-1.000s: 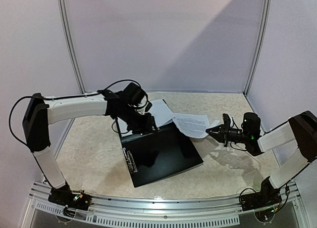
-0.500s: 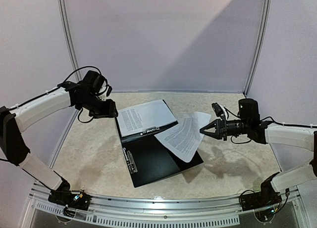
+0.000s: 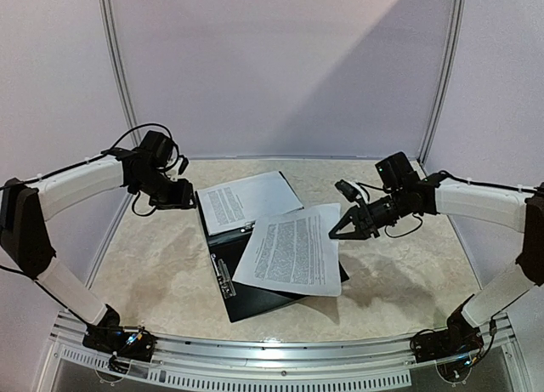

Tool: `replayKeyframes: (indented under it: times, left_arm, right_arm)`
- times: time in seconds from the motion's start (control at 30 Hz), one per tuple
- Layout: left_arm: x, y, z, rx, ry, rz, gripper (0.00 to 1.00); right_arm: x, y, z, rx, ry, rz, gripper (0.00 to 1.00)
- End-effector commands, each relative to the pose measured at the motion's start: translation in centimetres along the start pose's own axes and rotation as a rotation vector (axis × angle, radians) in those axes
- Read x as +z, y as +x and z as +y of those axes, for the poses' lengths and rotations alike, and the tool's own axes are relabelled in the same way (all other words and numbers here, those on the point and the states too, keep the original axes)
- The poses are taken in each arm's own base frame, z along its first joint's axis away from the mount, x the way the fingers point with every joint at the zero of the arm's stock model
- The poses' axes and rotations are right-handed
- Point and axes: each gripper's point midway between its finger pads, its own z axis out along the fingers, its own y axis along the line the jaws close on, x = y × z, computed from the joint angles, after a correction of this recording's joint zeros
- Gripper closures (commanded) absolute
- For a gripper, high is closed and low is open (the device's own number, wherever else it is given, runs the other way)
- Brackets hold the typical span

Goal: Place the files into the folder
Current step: Place the file in the spring clip on the folder.

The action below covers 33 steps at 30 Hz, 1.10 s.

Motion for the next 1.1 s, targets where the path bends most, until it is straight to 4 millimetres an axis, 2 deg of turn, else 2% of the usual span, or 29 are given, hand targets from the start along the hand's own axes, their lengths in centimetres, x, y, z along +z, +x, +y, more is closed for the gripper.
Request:
replayKeyframes:
  times: [0.0,0.2,0.33,0.43,0.53,0.87,0.97,1.07]
  left_arm:
    - [1.1,0.8,1.1,0.003,-0.002,0.014,0.48]
    - [2.0,2.0,2.4,-0.011,-0.048,0.019,0.48]
    - [2.8,3.2,1.9,-0.023,-0.002,0.032,0.49]
    - [3.0,3.3,1.8,-0.023,0.008,0.031,0.49]
    - [3.0,3.2,1.8,-0.024,0.006,0.027,0.49]
    - [4.1,4.2,1.8,-0.041,0.018,0.045,0.49]
    - [4.4,4.4,2.1,-0.037,0.007,0.048,0.49]
    - [4.6,4.7,2.3,-0.037,-0.001,0.048,0.49]
  right_arm:
    - [0.7,1.5,-0.7,-0.044,0.079,0.170,1.00]
    - [0.1,2.2,-0.8,-0.051,0.118,0.197,1.00]
    - [-0.5,3.3,-0.5,-0.076,0.109,0.199,1.00]
    - [-0.1,2.9,-0.7,-0.097,0.120,0.208,1.00]
    - [0.8,2.4,-1.8,-0.133,0.171,0.246,1.00]
    - [2.8,-1.8,-6.6,-0.161,0.366,0.294,0.99]
    - [3.0,-3.2,-8.4,-0.166,0.451,0.294,0.92]
    - [3.9,-4.2,-8.8,-0.169,0.443,0.277,0.87]
